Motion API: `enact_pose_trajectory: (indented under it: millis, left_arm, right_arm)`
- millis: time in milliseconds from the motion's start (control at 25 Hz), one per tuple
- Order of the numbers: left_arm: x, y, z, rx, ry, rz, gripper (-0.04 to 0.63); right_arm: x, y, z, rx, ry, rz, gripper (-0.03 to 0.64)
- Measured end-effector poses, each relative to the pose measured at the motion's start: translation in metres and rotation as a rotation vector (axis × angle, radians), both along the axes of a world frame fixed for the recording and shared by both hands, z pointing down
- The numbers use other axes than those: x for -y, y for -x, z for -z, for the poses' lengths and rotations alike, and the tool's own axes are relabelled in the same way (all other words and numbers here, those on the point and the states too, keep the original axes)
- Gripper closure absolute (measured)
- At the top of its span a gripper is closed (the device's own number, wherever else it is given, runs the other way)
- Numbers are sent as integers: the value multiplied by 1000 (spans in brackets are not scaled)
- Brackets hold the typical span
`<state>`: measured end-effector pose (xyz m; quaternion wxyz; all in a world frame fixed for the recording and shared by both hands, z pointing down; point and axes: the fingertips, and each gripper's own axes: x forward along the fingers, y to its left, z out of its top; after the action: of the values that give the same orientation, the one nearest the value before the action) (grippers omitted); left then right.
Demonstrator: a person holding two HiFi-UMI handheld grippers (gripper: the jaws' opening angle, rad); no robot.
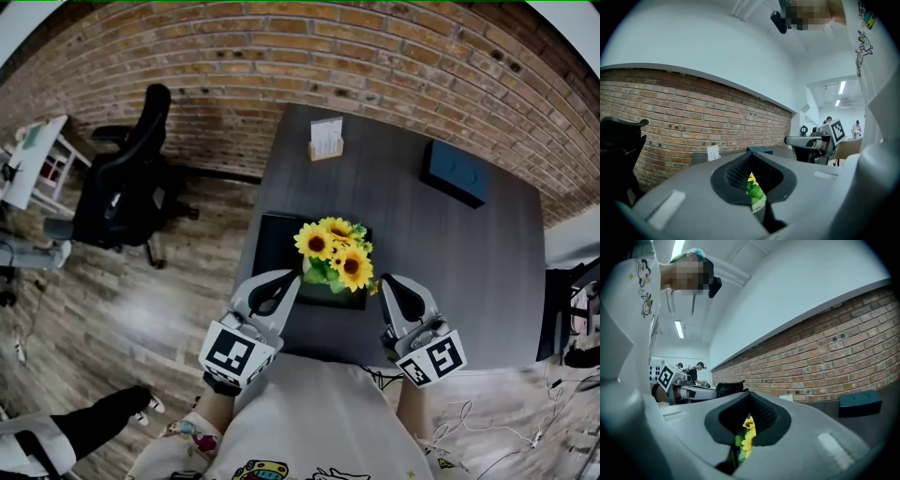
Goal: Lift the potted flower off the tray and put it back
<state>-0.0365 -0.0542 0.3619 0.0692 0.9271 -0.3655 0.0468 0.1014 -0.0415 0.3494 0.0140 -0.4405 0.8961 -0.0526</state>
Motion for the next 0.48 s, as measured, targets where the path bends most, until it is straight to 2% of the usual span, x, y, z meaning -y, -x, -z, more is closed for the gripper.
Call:
enact_pose_trajectory:
  millis: [160,480]
  left_arm:
    - [2,0,-1,5,-3,-9,584]
    - [6,3,-5,9,11,-9,584]
  right_arm:
    - [3,-4,1,29,8,-26,617]
    - [4,3,-1,9,7,-14,617]
